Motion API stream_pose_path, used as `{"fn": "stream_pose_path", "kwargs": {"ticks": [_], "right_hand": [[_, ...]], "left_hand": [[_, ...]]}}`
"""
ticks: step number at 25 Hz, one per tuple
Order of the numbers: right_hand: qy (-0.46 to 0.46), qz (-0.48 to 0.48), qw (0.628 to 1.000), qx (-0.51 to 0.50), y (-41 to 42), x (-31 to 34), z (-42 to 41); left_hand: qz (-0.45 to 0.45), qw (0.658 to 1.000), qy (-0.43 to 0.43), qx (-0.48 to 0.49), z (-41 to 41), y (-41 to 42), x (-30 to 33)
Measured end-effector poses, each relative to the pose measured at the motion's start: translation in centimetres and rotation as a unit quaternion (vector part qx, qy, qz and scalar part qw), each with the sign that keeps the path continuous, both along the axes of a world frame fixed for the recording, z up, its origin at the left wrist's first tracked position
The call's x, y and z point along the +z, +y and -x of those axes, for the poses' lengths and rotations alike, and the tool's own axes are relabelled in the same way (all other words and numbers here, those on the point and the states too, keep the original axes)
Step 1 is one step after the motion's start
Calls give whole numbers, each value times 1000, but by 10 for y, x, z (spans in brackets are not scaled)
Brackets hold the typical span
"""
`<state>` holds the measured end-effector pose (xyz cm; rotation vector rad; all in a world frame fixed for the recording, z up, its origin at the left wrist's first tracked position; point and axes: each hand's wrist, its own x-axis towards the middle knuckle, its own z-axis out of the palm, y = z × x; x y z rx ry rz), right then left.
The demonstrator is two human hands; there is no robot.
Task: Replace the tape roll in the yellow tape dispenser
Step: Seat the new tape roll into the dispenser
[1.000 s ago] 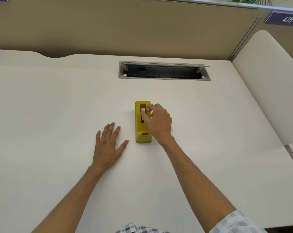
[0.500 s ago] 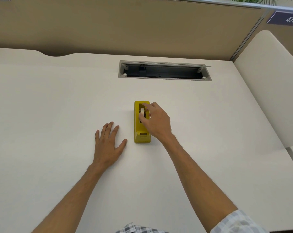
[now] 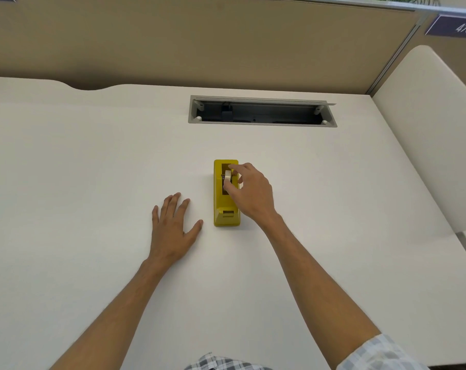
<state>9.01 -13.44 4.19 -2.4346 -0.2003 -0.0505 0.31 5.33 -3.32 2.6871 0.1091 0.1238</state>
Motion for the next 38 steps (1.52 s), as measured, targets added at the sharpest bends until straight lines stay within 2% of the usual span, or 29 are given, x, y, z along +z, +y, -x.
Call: {"fn": "stream_pose_path", "kwargs": {"ticks": [5, 12, 22, 27, 33, 38], "right_hand": [[-9, -6, 1000, 11, -5, -1, -2], [-33, -20, 999, 10, -8, -4, 2], [-31, -60, 998, 9, -11, -2, 3], [-22, -72, 997, 3, -12, -3, 1], [-26, -86, 996, -7, -12, -2, 0], [-33, -61, 998, 4, -15, -1, -2]], "left_hand": [[59, 998, -20, 12, -8, -6, 11], [116, 990, -77, -29, -38, -29, 35], [102, 986, 6, -131, -76, -44, 57], [120, 985, 13, -124, -79, -43, 60], [190, 977, -13, -99, -79, -46, 62], [153, 983, 20, -95, -84, -46, 63]]}}
